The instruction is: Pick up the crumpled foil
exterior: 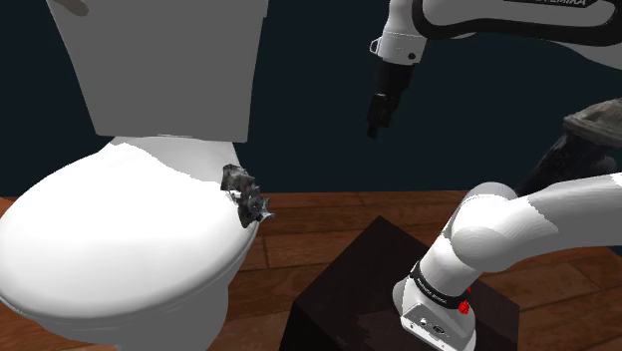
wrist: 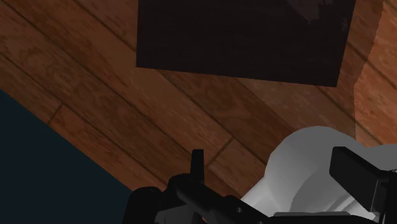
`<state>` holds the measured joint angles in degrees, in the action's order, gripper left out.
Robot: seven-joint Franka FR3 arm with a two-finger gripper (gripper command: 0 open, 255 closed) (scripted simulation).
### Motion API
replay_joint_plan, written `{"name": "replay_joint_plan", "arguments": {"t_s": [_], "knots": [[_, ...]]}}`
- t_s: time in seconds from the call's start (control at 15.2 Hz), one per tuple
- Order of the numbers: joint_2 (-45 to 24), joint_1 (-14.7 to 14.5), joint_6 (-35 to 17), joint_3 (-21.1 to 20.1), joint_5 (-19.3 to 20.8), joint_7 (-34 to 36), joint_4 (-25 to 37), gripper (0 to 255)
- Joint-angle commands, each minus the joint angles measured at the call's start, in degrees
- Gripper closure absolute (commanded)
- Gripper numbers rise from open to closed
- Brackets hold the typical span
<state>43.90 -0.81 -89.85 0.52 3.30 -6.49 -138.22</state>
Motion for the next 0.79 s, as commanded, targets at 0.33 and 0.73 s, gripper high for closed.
{"name": "replay_joint_plan", "arguments": {"t_s": [0.33,0.73], "knots": [[-2.2,-1.3,-6.9,-6.1,-4.7,9.6,-2.3,0],[-8.1,-2.3,-15.9,-13.7,-8.6,21.0,-2.1,0]]}}
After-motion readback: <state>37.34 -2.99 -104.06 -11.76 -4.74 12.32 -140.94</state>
